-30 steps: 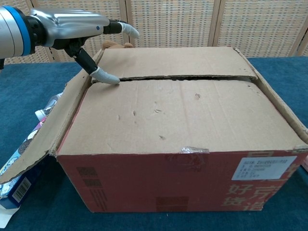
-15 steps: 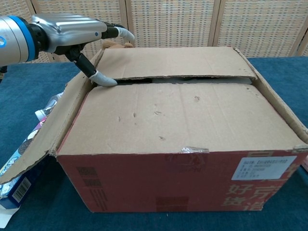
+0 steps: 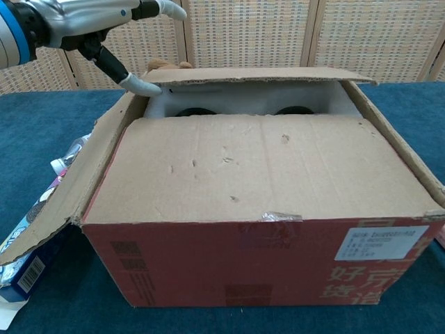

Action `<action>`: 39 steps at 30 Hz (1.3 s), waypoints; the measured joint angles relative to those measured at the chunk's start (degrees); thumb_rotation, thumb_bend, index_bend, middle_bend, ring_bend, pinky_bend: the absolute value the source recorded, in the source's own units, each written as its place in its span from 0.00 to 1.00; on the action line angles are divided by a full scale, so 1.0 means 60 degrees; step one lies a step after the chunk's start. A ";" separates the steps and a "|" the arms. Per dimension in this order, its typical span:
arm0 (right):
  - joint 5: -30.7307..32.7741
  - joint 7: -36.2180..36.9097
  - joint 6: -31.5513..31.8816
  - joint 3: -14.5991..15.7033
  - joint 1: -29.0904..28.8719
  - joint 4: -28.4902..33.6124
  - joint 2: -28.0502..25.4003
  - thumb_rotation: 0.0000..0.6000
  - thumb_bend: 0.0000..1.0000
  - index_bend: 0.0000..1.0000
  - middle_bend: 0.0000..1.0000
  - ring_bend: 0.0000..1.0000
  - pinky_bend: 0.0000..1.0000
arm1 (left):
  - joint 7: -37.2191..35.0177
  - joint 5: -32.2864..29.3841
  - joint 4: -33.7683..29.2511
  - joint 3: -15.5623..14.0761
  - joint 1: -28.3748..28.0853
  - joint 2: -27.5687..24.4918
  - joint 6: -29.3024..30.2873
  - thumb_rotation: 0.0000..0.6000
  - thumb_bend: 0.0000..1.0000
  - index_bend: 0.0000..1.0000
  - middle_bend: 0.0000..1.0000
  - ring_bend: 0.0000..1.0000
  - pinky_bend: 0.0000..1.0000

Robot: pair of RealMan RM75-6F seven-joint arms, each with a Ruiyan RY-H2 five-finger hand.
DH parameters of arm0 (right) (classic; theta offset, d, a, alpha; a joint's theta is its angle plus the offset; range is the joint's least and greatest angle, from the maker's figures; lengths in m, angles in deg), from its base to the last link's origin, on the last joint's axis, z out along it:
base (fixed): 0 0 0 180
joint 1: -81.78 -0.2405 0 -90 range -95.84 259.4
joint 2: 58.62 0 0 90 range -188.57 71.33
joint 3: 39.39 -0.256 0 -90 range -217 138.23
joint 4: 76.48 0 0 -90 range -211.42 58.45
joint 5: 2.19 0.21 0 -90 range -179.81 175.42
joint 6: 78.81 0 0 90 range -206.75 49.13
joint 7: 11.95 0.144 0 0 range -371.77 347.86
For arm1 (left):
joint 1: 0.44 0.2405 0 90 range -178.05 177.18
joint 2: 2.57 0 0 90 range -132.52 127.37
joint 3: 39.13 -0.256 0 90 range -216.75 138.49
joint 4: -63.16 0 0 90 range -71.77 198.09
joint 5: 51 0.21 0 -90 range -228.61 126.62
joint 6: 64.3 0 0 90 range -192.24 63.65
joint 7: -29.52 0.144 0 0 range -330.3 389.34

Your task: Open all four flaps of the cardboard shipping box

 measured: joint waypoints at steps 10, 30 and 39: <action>-0.0006 0.0010 -0.0027 0.0013 -0.0002 0.0006 -0.0007 1.00 0.67 0.06 0.04 0.00 0.02 | -0.0520 0.0552 0.0785 0.0657 -0.0081 -0.0120 0.0166 0.62 0.18 0.00 0.00 0.00 0.00; 0.0035 0.0065 -0.0074 0.0042 0.0051 0.0137 -0.0174 1.00 0.67 0.06 0.04 0.00 0.02 | 0.0454 -0.0802 0.4378 0.1740 -0.1524 0.1243 -0.0823 0.62 0.18 0.00 0.00 0.00 0.00; 0.0027 0.0056 -0.0051 0.0044 0.0075 0.0163 -0.0205 1.00 0.67 0.06 0.04 0.00 0.02 | 0.0454 -0.1793 0.4682 0.1940 -0.1698 0.1535 -0.1395 0.60 0.18 0.00 0.00 0.00 0.00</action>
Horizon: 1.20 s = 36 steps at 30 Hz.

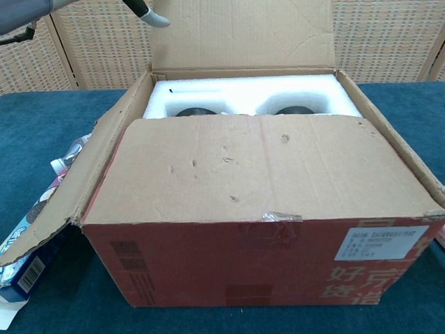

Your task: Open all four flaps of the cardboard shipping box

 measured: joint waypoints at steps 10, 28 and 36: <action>-0.0071 0.0062 0.0009 0.0012 -0.0003 -0.0014 0.0045 1.00 0.67 0.06 0.04 0.00 0.02 | -0.0909 -0.0839 -0.2385 0.0335 0.0383 -0.1582 -0.0676 0.61 0.33 0.00 0.00 0.00 0.00; -0.0141 0.0143 0.0028 0.0062 0.0033 0.0008 0.0069 1.00 0.67 0.06 0.04 0.00 0.02 | -0.3534 -0.1168 -0.5273 0.0050 0.1357 -0.4251 -0.2419 0.11 0.34 0.24 0.00 0.00 0.00; -0.0190 0.0155 0.0124 0.0084 0.0097 0.0054 0.0041 1.00 0.67 0.06 0.04 0.00 0.02 | -0.4379 -0.0654 -0.5812 -0.0255 0.1575 -0.4533 -0.3002 0.09 0.31 0.30 0.00 0.00 0.00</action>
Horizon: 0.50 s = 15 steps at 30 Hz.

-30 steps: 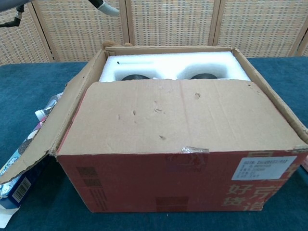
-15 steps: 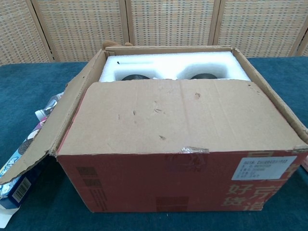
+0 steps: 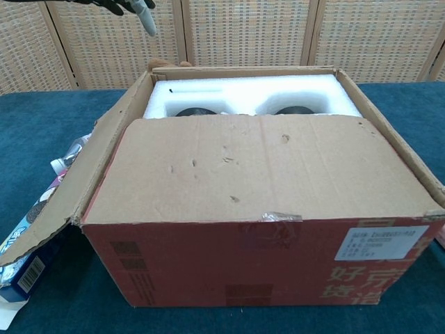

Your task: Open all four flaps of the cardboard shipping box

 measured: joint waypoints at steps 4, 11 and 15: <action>0.0000 -0.0008 0.0043 0.0019 0.0046 0.0030 -0.0029 1.00 0.67 0.06 0.04 0.00 0.02 | -0.0167 0.0427 -0.0213 -0.0221 0.0068 0.0023 -0.0130 0.09 0.31 0.30 0.00 0.00 0.00; -0.0027 -0.0029 0.0109 0.0044 0.0109 0.0084 -0.0069 1.00 0.67 0.06 0.04 0.00 0.02 | -0.0349 0.1086 -0.0320 -0.0724 0.0124 0.0456 -0.0100 0.05 0.27 0.30 0.00 0.00 0.00; -0.0043 -0.0041 0.0143 0.0049 0.0132 0.0116 -0.0080 1.00 0.67 0.06 0.04 0.00 0.02 | -0.0383 0.1200 -0.0257 -0.0872 0.0105 0.0734 0.0026 0.04 0.27 0.30 0.00 0.00 0.00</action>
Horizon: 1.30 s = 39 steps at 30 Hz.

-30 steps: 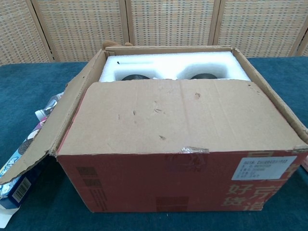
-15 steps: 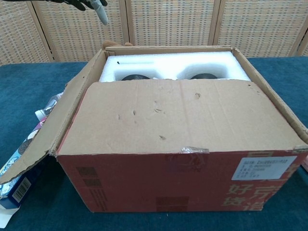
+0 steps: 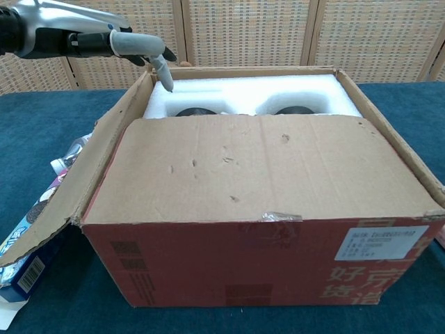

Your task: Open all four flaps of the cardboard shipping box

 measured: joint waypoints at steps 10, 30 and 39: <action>-0.0011 0.0023 0.0064 0.0003 0.0055 0.0015 -0.0038 1.00 0.67 0.06 0.04 0.00 0.02 | -0.0002 0.0013 0.0080 -0.0215 -0.0147 0.0409 0.0157 0.04 0.26 0.30 0.00 0.00 0.00; -0.0004 0.0229 0.0218 0.0008 0.0205 -0.0112 -0.0077 1.00 0.67 0.06 0.04 0.00 0.02 | 0.0884 -0.0619 -0.0075 -0.0733 -0.0952 0.1048 0.0199 0.03 0.26 0.30 0.00 0.00 0.00; 0.0005 0.0263 0.0218 -0.0015 0.0207 -0.0184 -0.0028 1.00 0.67 0.06 0.04 0.00 0.02 | -0.0342 -0.0608 -0.0576 -0.0342 -0.0873 0.0572 -0.0140 0.03 0.26 0.30 0.00 0.00 0.00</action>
